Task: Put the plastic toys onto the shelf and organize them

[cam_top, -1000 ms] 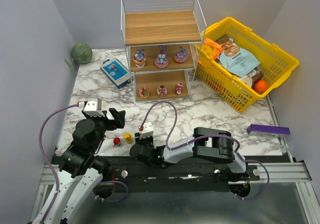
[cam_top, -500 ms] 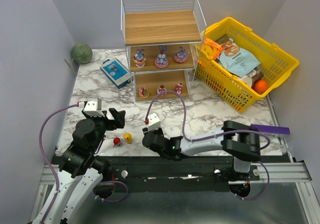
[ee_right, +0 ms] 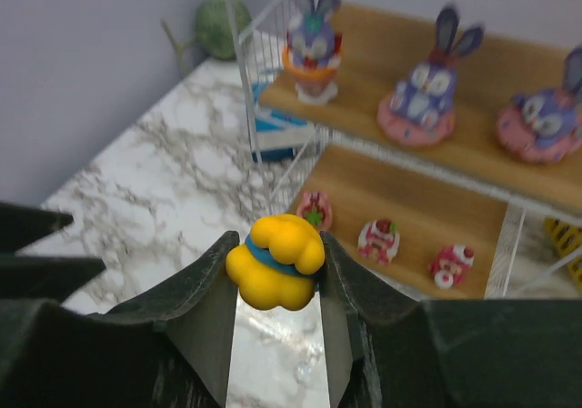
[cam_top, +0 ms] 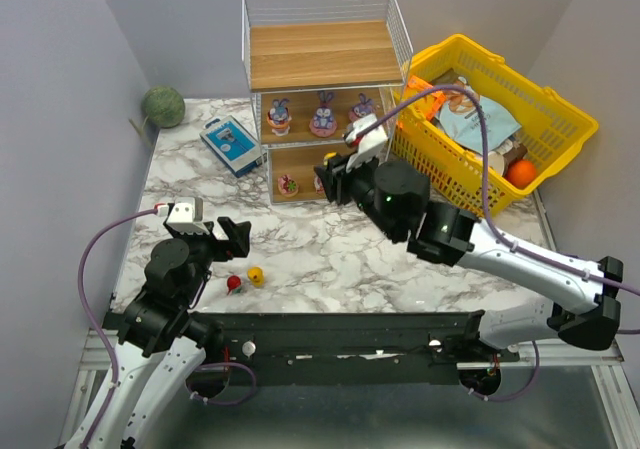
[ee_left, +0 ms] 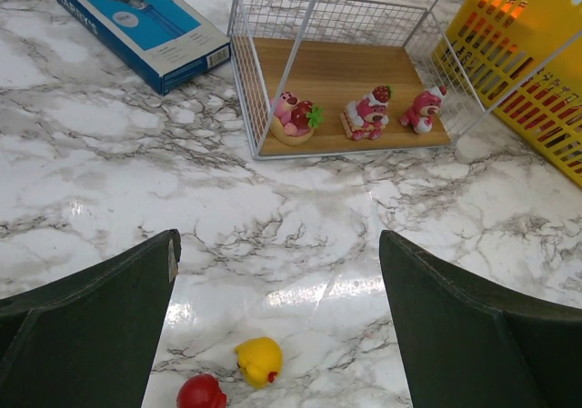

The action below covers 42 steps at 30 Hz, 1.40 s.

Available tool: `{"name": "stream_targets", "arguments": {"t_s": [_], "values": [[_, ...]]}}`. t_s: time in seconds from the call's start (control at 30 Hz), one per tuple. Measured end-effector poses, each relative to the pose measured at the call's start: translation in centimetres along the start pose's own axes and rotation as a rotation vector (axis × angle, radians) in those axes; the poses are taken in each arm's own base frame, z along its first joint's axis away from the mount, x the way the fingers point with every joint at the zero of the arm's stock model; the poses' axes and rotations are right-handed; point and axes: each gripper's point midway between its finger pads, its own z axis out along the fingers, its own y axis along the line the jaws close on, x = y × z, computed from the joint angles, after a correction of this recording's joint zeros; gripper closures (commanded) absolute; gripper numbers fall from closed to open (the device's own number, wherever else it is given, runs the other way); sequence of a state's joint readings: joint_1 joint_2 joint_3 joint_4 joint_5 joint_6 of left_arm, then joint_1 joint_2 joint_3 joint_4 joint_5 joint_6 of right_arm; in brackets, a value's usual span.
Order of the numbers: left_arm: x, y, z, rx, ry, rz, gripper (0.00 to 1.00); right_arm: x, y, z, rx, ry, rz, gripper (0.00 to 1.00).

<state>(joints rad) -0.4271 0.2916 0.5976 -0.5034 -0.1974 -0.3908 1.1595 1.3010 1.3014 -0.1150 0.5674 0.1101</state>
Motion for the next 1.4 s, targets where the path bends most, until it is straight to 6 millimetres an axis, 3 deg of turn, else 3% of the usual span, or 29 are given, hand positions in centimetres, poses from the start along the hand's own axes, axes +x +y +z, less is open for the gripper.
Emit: {"name": "stream_targets", "arguments": {"t_s": [0.23,0.3,0.4,0.57,0.83,1.13,1.4], "values": [[0.0,0.0,0.0,0.0,-0.001,0.0,0.01,-11.4,-3.6,-0.3,-0.022,-0.147,-0.047,0.99],[0.0,0.0,0.0,0.0,-0.001,0.0,0.01,-13.5,-4.8,0.0,-0.017,-0.176,-0.077,0.99],[0.0,0.0,0.0,0.001,-0.001,0.0,0.01,-14.7,-5.3,1.0,-0.041,-0.182,-0.13,0.99],[0.1,0.0,0.1,-0.001,0.003,0.001,0.01,-13.8,-5.8,3.9,-0.122,-0.134,-0.205,0.99],[0.3,0.0,0.2,-0.005,0.015,0.003,0.01,-11.8,-8.0,8.7,-0.24,-0.066,-0.293,0.99],[0.4,0.1,0.4,-0.007,0.021,0.004,0.01,-12.1,-8.0,11.1,-0.339,-0.08,-0.318,0.99],[0.4,0.1,0.4,-0.008,0.023,0.005,0.01,-10.8,-7.8,12.9,-0.362,-0.05,-0.27,0.99]]}}
